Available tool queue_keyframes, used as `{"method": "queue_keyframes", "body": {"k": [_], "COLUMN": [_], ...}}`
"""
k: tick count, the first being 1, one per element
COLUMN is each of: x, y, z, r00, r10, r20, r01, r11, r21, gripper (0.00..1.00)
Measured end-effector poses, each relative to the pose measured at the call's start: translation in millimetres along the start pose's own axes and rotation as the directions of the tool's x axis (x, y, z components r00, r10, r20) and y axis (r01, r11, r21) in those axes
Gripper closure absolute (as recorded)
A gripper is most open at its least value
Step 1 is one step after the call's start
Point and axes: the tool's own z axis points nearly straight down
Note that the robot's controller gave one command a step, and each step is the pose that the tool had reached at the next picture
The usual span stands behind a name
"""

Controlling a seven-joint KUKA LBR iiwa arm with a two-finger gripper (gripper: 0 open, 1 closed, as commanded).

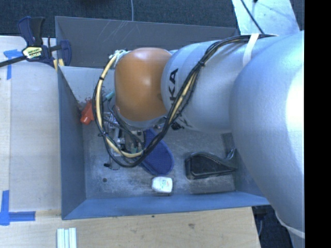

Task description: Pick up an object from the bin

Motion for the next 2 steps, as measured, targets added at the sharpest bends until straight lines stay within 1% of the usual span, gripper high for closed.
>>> {"method": "queue_keyframes", "body": {"k": [1,2], "x": [0.0,15.7], "y": [0,-13], "z": [0,6], "r00": [1.0,0.966], "r10": [0.0,-0.26], "r20": [0.0,-0.003], "r01": [0.0,0.26], "r11": [1.0,0.966], "r21": [0.0,0.001], "gripper": [1.0,1.0]}}
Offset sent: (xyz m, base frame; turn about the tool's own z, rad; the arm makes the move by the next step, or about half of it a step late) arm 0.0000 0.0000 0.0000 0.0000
